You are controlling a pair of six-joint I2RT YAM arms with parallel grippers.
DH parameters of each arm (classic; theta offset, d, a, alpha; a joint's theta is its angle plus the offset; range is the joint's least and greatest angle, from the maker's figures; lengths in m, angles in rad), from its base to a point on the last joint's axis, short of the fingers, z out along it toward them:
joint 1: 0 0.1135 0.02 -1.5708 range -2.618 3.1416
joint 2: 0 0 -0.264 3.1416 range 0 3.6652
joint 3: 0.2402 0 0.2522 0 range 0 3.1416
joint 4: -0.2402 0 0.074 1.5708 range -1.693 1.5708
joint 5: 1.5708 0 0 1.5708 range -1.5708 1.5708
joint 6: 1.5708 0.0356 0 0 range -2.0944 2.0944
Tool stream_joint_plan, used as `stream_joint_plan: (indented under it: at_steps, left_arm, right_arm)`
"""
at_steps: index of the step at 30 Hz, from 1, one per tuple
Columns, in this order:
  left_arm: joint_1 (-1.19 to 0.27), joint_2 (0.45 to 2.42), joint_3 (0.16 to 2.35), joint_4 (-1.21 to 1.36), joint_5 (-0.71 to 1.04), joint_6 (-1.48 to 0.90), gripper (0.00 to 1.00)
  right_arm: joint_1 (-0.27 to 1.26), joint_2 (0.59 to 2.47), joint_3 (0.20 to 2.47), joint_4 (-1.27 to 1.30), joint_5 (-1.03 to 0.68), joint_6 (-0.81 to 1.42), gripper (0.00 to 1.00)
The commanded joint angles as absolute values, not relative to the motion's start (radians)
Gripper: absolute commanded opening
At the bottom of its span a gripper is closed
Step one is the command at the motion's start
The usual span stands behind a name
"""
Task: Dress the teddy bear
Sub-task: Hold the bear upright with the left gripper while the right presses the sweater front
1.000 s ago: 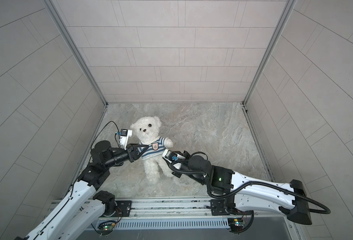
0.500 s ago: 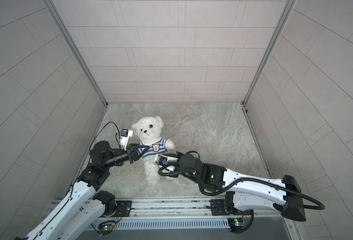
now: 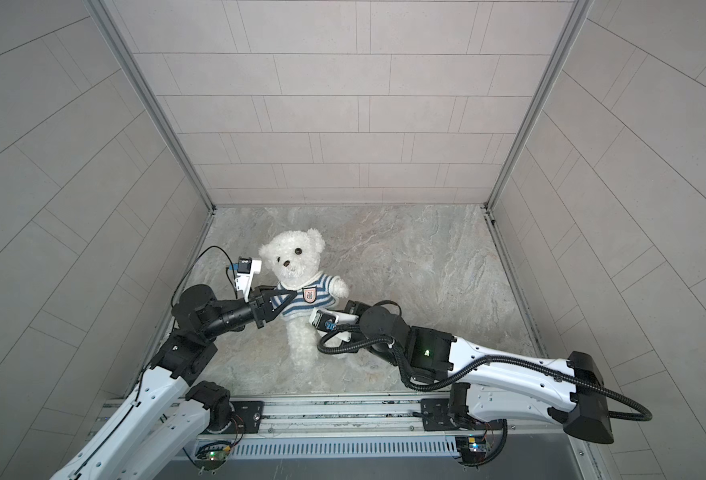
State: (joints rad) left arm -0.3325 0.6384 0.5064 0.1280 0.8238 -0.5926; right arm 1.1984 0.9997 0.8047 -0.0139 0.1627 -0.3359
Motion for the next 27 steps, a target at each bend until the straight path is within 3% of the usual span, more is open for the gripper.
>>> stream_joint_plan:
  at_steps: [1, 11, 19, 27]
  left_arm:
    - [-0.336, 0.619, 0.554, 0.163, 0.795, -0.572, 0.18]
    - [-0.336, 0.629, 0.561, 0.139, 0.790, -0.551, 0.18]
    - [-0.338, 0.639, 0.561, 0.091, 0.773, -0.527, 0.18]
    - [-0.354, 0.644, 0.562, 0.084, 0.761, -0.532, 0.20]
  right_arm:
    - [1.199, 0.963, 0.787, -0.052, 0.151, -0.353, 0.00]
    - [1.205, 0.946, 0.789, -0.079, 0.153, -0.362, 0.00]
    - [1.261, 1.003, 0.866, -0.015, 0.189, -0.421, 0.30]
    - [1.261, 1.187, 0.967, 0.057, 0.149, -0.444, 0.34]
